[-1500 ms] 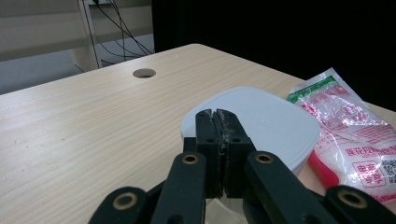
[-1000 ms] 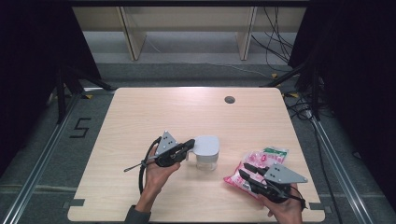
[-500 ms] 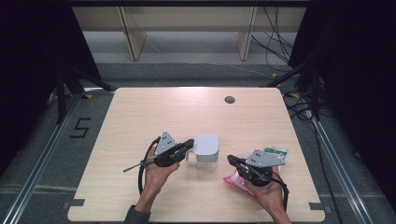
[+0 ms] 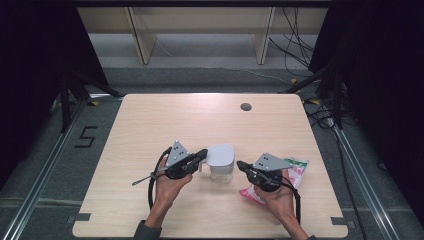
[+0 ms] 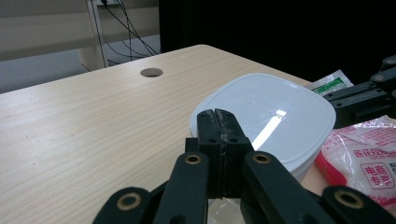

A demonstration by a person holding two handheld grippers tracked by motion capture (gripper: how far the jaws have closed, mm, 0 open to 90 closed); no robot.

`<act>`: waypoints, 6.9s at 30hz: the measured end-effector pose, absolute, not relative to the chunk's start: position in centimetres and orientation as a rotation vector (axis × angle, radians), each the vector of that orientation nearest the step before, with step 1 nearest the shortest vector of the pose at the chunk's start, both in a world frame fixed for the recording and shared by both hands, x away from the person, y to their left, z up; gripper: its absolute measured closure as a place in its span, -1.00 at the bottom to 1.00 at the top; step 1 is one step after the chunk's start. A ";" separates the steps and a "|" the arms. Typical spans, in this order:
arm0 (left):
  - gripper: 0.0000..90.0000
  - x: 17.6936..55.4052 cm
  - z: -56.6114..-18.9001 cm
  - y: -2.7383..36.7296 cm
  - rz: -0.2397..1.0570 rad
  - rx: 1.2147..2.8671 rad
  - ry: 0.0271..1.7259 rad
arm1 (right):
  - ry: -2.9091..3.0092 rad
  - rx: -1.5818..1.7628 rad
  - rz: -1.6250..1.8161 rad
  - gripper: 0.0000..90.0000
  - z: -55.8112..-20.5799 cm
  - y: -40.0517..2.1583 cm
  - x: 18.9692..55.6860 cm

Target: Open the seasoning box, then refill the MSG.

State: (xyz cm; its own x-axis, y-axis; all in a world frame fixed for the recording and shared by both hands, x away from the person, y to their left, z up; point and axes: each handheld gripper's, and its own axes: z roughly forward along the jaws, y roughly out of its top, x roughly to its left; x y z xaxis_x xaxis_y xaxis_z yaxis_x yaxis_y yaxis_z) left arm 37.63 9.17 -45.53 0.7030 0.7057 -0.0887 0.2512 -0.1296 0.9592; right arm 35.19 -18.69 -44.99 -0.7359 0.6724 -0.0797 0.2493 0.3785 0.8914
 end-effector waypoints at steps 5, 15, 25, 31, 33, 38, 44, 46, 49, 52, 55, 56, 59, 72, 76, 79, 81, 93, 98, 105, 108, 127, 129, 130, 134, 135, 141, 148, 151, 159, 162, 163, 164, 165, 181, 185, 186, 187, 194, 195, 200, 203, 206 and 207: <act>0.98 37.7 -45.7 9.3 0.461 1.690 0.793 | 2.231 0.803 1.305 1.00 -45.1 -18.3 35.3; 0.98 37.7 -45.8 9.3 0.450 1.677 0.792 | 2.215 0.785 1.330 1.00 -44.6 -17.7 35.5; 0.58 37.7 -45.5 9.9 0.433 1.696 0.779 | 2.242 0.783 1.355 1.00 -44.2 -17.3 35.6; 0.12 37.2 -44.7 11.0 0.350 1.688 0.793 | 2.229 0.761 1.364 1.00 -44.2 -17.0 35.6; -0.03 36.5 -44.6 11.1 0.350 1.724 0.766 | 2.237 0.768 1.368 1.00 -44.2 -16.9 35.5; -0.20 34.5 -45.2 11.0 0.393 1.813 0.736 | 2.193 0.762 1.381 1.00 -44.2 -16.6 35.6; -0.30 32.1 -47.2 11.1 0.378 1.835 0.777 | 2.211 0.743 1.385 1.00 -43.9 -16.1 35.5; -0.30 31.7 -47.6 11.3 0.395 1.841 0.782 | 2.194 0.723 1.389 1.00 -43.8 -15.9 35.4; -0.30 31.4 -47.8 11.7 0.402 1.836 0.782 | 2.190 0.738 1.398 1.00 -43.6 -15.6 35.3; -0.33 31.1 -48.1 11.9 0.398 1.833 0.779 | 2.182 0.732 1.407 1.00 -43.4 -15.4 35.3; -0.34 30.8 -48.6 12.0 0.394 1.842 0.789 | 2.183 0.697 1.412 1.00 -43.3 -15.2 35.4; -0.34 30.7 -48.7 11.9 0.392 1.841 0.793 | 2.190 0.698 1.418 1.00 -43.2 -15.1 35.3; -0.37 30.3 -48.9 11.9 0.353 1.847 0.796 | 2.181 0.691 1.420 0.99 -43.2 -14.8 35.3; -0.38 29.6 -49.5 11.9 0.346 1.870 0.799 | 2.198 0.655 1.433 0.99 -42.9 -13.6 35.2; -0.38 29.7 -49.7 12.1 0.349 1.880 0.786 | 2.198 0.624 1.445 0.99 -42.9 -12.9 35.1; -0.38 29.7 -50.0 12.1 0.326 1.856 0.816 | 2.191 0.589 1.450 0.99 -42.8 -12.7 35.2; -0.38 29.7 -50.0 12.2 0.326 1.868 0.813 | 2.206 0.619 1.466 0.99 -42.9 -12.4 35.0; -0.38 29.6 -49.8 12.3 0.335 1.856 0.821 | 2.177 0.702 1.486 0.60 -42.4 -15.1 34.7; -0.38 29.8 -49.9 12.4 0.329 1.853 0.818 | 2.167 0.834 1.460 0.38 -42.9 -17.8 34.2; -0.38 29.9 -49.8 12.5 0.331 1.853 0.820 | 2.139 0.924 1.437 0.22 -43.8 -20.7 33.7; -0.38 29.9 -49.7 12.5 0.338 1.848 0.840 | 2.102 0.955 1.461 0.19 -44.1 -21.4 33.4; -0.40 29.7 -49.5 12.5 0.339 1.833 0.833 | 2.061 1.037 1.411 0.08 -45.2 -25.2 31.7; -0.40 29.7 -49.4 12.5 0.341 1.839 0.838 | 2.056 1.053 1.418 0.05 -45.2 -25.7 31.5; -0.40 29.8 -49.5 12.5 0.341 1.838 0.844 | 2.038 1.065 1.424 0.03 -45.3 -26.3 31.4; -0.40 29.9 -49.6 12.7 0.351 1.857 0.834 | 2.003 1.102 1.426 -0.01 -45.6 -27.1 31.3; -0.40 29.9 -49.7 12.7 0.347 1.852 0.849 | 2.004 1.116 1.417 -0.02 -45.6 -27.3 31.2; -0.40 29.8 -49.7 12.2 0.336 1.853 0.843 | 1.977 1.237 1.392 -0.11 -45.7 -29.0 30.2; -0.42 29.9 -50.0 11.8 0.311 1.868 0.826 | 1.940 1.257 1.342 -0.20 -46.5 -31.3 29.2; -0.44 29.8 -49.9 11.7 0.312 1.866 0.838 | 1.921 1.317 1.352 -0.27 -46.8 -32.0 28.6; -0.45 29.8 -50.1 11.6 0.300 1.861 0.846 | 1.934 1.390 1.310 -0.40 -48.1 -33.2 28.7; -0.45 29.8 -50.2 11.5 0.306 1.864 0.841 | 1.973 1.350 1.286 -0.42 -48.7 -33.4 29.3; -0.45 29.8 -50.2 11.5 0.308 1.864 0.841 | 1.963 1.399 1.286 -0.42 -48.7 -33.3 29.1; -0.45 29.9 -50.1 11.6 0.308 1.876 0.831 | 1.969 1.371 1.271 -0.42 -48.8 -33.5 29.3; -0.45 29.8 -50.1 11.5 0.306 1.869 0.836 | 1.972 1.391 1.285 -0.42 -48.9 -33.6 29.4; -0.44 29.7 -50.4 10.9 0.290 1.870 0.828 | 1.950 1.477 1.249 -0.15 -49.6 -33.5 31.3; -0.44 29.8 -50.4 11.0 0.296 1.886 0.815 | 1.966 1.475 1.272 -0.05 -50.0 -33.6 32.0; -0.44 29.8 -50.4 11.0 0.297 1.885 0.813 | 1.973 1.517 1.256 -0.04 -50.1 -33.3 32.1; -0.44 29.8 -50.4 11.1 0.296 1.883 0.812 | 1.984 1.480 1.252 -0.04 -50.2 -33.5 32.4; -0.44 29.8 -50.4 11.1 0.292 1.873 0.821 | 2.002 1.483 1.221 0.04 -50.6 -32.8 33.5; -0.44 29.8 -50.4 11.1 0.295 1.882 0.815 | 2.004 1.493 1.220 0.05 -50.6 -32.7 33.6; -0.44 29.8 -50.4 11.0 0.292 1.883 0.815 | 1.988 1.534 1.208 0.15 -50.9 -32.6 34.0; -0.44 29.7 -50.4 10.9 0.297 1.896 0.819 | 1.993 1.581 1.208 0.17 -50.9 -32.5 34.2; -0.44 29.7 -50.4 10.9 0.292 1.894 0.814 | 2.000 1.595 1.211 0.20 -51.0 -32.4 34.4; -0.44 29.7 -50.4 10.9 0.291 1.893 0.815 | 1.986 1.611 1.233 0.22 -51.0 -32.3 34.5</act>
State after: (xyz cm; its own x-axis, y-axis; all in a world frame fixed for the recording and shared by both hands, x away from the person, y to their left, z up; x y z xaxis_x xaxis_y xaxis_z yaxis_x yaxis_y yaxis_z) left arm 29.71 10.86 -50.43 0.7427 0.6521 -0.1522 0.4078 -0.2602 0.8752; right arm 34.48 -32.26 -51.04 -0.3251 0.9053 0.2733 0.6467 0.0020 0.7627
